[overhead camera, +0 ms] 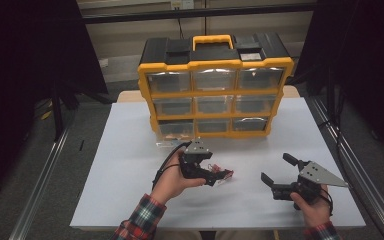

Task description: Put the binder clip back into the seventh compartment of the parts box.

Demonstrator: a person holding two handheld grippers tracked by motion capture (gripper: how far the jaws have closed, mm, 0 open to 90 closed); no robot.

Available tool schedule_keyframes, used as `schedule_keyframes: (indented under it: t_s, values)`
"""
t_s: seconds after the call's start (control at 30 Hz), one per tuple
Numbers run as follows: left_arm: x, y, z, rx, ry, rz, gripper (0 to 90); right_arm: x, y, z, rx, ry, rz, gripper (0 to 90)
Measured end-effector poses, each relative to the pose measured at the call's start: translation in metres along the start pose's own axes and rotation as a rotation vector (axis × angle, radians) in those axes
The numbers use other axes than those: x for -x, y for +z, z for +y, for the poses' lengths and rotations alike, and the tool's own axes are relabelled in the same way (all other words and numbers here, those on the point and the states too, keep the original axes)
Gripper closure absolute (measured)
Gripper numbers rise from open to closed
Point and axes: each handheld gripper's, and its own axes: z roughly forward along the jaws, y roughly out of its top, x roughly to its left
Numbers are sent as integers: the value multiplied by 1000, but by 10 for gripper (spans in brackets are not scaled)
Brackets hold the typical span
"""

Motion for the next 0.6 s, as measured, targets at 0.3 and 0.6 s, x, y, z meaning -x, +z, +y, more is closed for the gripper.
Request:
schedule_keyframes:
  t_s: [0.3, 0.6]
  values:
    - [4, 6, -5, -3, 17, 7, 168, 0, 0, 0, 0, 0, 1, 0]
    - [7, 11, -10, -10, 27, 12, 180, 0, 0, 0, 0, 2, 4, 0]
